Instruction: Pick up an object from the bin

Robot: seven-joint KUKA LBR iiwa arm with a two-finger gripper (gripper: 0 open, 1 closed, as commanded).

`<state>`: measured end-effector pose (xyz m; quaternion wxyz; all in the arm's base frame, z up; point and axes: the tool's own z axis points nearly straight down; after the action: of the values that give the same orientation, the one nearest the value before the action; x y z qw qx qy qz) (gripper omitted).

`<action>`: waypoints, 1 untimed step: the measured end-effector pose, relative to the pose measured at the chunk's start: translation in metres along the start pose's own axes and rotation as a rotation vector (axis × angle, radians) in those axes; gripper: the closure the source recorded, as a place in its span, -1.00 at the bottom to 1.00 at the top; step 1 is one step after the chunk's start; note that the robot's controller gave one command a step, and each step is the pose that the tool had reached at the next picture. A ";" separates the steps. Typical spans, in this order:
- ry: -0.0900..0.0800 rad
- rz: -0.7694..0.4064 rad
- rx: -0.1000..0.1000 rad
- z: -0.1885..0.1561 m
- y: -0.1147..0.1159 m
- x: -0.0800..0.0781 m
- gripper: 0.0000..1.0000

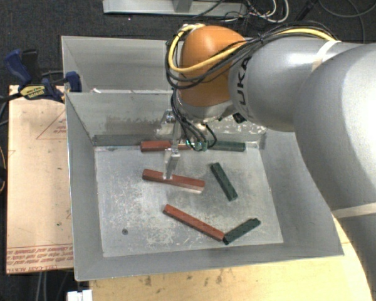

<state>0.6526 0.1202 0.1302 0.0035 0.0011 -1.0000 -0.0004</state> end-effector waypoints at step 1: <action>-0.008 0.001 -0.001 -0.005 0.000 -0.002 -1.00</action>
Offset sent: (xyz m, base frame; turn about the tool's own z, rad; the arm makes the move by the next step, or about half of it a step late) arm -0.0298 -0.0072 -0.0602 0.0566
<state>0.6548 0.1199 0.1353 -0.0006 0.0004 -1.0000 -0.0008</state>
